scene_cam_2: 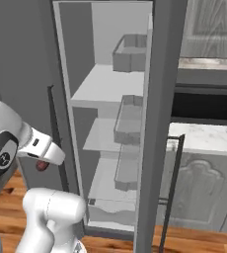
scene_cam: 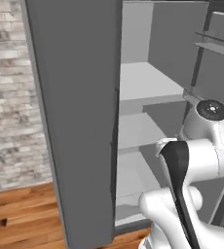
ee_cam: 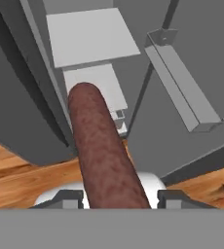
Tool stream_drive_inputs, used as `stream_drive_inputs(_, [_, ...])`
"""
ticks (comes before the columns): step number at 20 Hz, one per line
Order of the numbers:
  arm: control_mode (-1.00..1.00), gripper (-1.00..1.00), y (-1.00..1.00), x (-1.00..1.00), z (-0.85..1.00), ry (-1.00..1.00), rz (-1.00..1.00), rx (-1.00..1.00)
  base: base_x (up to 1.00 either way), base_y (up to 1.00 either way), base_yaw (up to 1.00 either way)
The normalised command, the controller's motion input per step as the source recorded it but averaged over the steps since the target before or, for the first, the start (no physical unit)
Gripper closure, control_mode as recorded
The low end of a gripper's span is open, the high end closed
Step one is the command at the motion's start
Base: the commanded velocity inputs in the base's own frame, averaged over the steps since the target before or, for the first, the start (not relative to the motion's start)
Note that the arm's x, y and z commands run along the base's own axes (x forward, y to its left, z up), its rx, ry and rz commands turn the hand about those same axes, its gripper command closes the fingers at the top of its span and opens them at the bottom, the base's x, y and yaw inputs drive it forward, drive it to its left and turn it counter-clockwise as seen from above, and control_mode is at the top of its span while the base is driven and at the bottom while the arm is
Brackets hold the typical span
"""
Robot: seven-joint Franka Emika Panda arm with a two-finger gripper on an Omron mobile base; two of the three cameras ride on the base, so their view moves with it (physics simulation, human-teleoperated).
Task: Move the hot dog bun to the plate on the dining table and place the condiment next to that plate. Then navigate to the fridge and take the sausage and place it on the plate as well.
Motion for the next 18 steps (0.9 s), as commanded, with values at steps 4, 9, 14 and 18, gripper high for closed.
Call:
stream_drive_inputs(4, [1.0,1.0,0.0,0.0,0.0,0.0,0.0,0.0,-1.0,0.46,-0.23])
stream_drive_inputs(9, [1.0,1.0,0.0,0.0,0.0,0.0,0.0,0.0,-0.94,0.27,-0.7])
stream_drive_inputs(14, [1.0,1.0,0.0,0.0,0.0,0.0,0.0,0.0,-0.68,0.11,-0.88])
stream_drive_inputs(18, [1.0,1.0,0.0,0.0,0.0,0.0,0.0,0.0,-0.77,-0.13,-0.71])
